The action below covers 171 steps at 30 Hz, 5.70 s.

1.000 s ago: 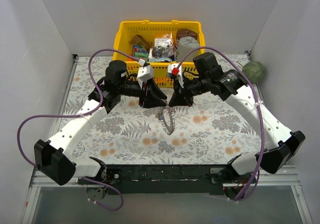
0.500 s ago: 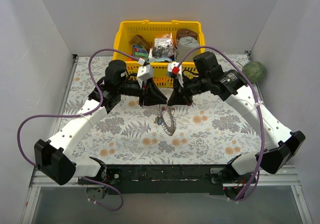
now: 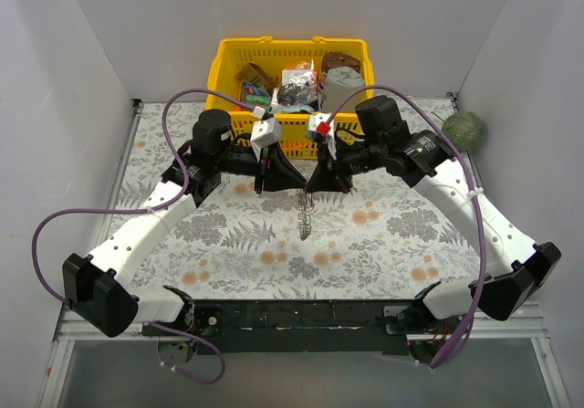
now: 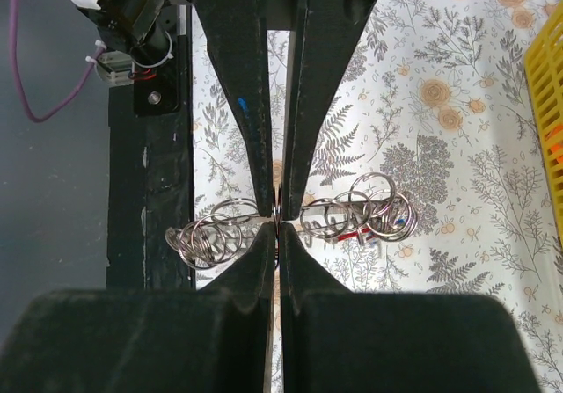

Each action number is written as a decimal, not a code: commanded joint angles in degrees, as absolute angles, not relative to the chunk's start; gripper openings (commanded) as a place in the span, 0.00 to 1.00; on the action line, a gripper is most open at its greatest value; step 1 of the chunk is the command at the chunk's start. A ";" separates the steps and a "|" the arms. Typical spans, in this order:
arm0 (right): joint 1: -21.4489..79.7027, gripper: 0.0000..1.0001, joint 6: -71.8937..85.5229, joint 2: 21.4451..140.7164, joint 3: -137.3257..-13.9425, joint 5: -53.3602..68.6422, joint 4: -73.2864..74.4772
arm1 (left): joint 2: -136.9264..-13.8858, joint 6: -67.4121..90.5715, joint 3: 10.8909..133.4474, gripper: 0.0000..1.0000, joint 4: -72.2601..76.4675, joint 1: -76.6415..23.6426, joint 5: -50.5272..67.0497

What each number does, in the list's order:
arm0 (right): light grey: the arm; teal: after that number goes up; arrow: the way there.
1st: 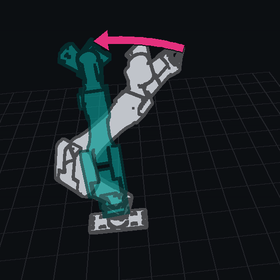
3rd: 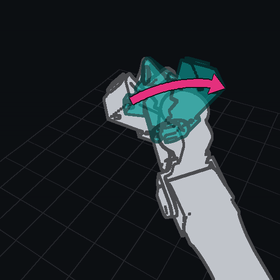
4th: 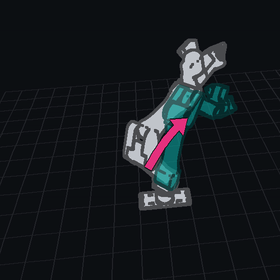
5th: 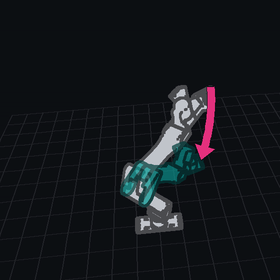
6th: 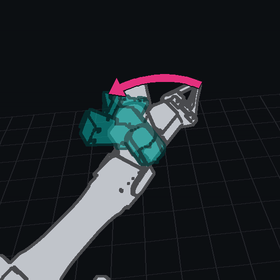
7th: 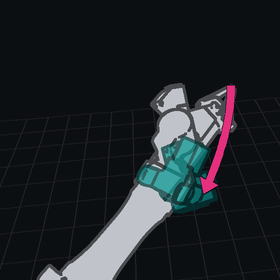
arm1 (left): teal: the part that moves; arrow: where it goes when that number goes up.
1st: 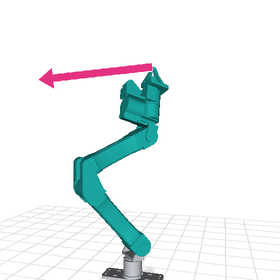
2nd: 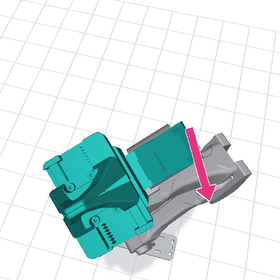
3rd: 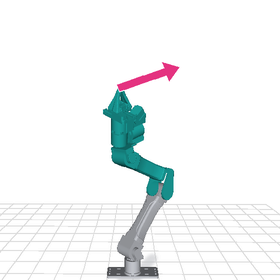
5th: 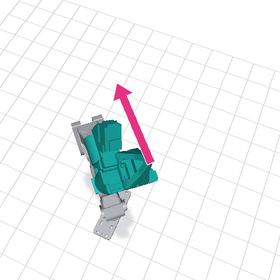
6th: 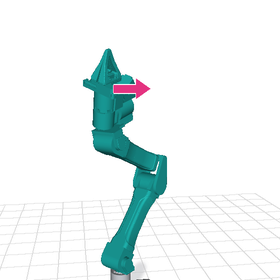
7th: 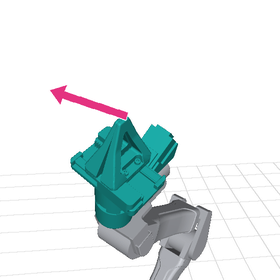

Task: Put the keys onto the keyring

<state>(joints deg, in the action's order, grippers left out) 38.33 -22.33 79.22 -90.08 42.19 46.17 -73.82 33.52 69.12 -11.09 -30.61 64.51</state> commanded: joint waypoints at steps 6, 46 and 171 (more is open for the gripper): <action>38.32 0.01 -21.18 76.29 -89.56 43.24 41.66 | -73.39 33.40 69.00 0.00 -10.55 -30.94 64.07; 31.82 0.64 -8.35 66.09 -79.54 56.69 19.95 | -66.61 80.67 39.81 0.00 79.08 -30.85 50.45; 37.00 0.67 -1.06 64.25 -74.54 53.87 6.17 | -64.51 76.03 43.15 0.00 68.82 -30.85 55.90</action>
<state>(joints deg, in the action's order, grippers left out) 37.19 -5.87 63.33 -75.99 48.71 14.63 -66.74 76.88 40.27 68.07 -30.59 56.84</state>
